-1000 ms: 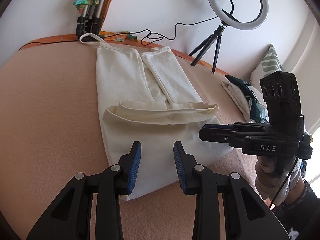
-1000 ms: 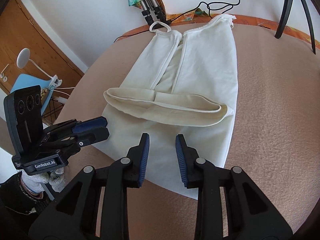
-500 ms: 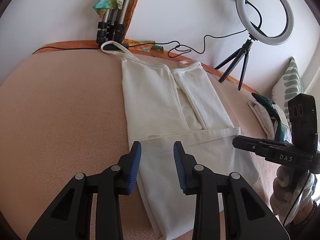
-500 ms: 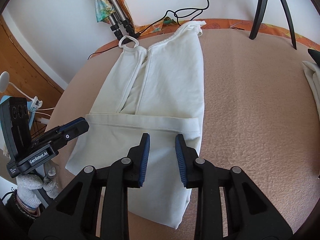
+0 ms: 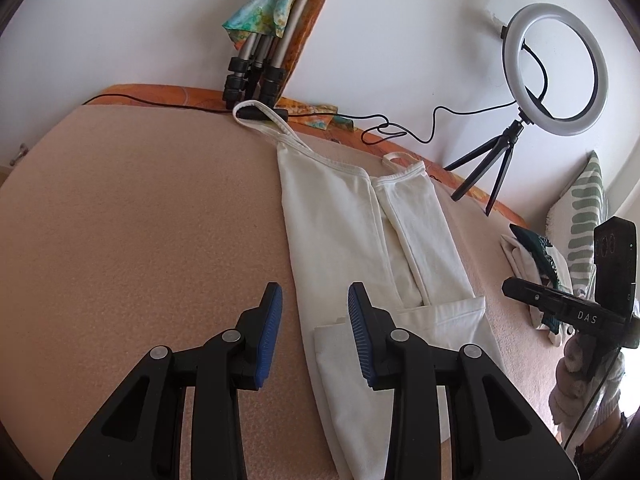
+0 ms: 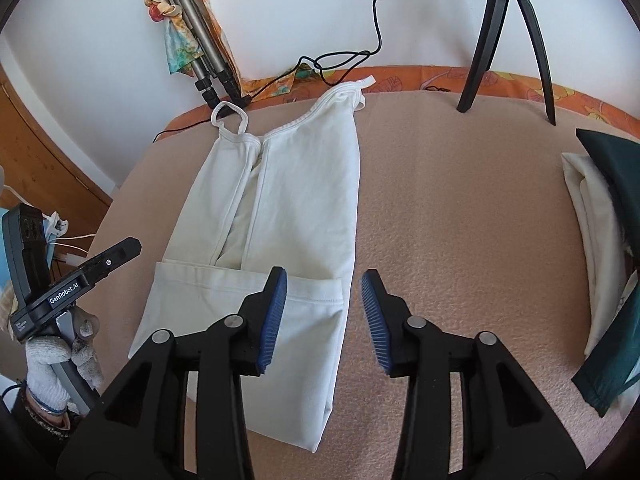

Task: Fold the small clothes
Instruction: 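Move both tools toward the strap end of the tank top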

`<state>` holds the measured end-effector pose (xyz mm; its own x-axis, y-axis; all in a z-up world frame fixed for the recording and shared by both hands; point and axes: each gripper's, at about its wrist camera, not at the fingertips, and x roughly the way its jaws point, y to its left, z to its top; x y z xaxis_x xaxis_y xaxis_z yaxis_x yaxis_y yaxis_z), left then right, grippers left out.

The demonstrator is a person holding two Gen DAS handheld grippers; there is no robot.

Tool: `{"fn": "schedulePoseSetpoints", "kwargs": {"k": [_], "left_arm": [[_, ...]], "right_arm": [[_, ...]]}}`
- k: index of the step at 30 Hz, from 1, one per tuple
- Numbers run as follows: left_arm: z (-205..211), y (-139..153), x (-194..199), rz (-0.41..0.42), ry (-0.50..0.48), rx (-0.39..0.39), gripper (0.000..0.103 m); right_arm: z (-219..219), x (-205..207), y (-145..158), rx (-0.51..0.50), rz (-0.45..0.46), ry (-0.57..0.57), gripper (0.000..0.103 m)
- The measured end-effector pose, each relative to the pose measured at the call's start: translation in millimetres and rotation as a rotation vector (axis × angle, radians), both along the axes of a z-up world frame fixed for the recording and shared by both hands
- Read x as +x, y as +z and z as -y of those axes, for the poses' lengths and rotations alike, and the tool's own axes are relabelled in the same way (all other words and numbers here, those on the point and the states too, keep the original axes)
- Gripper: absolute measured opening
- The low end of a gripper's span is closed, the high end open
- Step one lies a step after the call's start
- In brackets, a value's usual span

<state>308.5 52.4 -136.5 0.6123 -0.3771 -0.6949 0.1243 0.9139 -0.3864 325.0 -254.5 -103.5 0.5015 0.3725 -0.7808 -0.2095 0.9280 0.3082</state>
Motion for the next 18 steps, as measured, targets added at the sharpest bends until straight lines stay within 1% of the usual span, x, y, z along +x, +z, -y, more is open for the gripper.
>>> {"fn": "schedulePoseSetpoints", "kwargs": {"k": [2,4,6,8,10,13,14,16,18], "left_arm": [[-2,0,8,-0.022,-0.003,-0.011,0.037],[-3,2,19,-0.033,-0.007,-0.014,0.037],[-2,5,31,-0.039,-0.022,-0.02,0.039],[-1,6,45,-0.051,-0.056,-0.037,0.048],[-2,6,56,-0.044,-0.055,-0.063,0.048],[-6,2,76,-0.061,-0.043,-0.106,0.048],[-7,0,83,-0.069,-0.041,-0.118,0.048],[-10,-6,94,-0.074,-0.026,-0.127,0.048],[-12,-13,105,-0.089,-0.017,-0.123,0.048]], "right_arm": [[-2,6,11,-0.035,0.04,0.014,0.05],[-4,15,19,-0.065,0.074,0.034,0.051],[-1,25,23,-0.057,0.093,0.028,0.051],[4,41,22,-0.025,0.063,0.034,0.052],[10,57,21,0.009,0.033,0.046,0.052],[15,81,19,0.062,-0.007,0.062,0.053],[18,89,19,0.079,-0.018,0.065,0.054],[20,103,18,0.101,-0.027,0.075,0.061],[22,115,16,0.102,-0.02,0.077,0.062]]}}
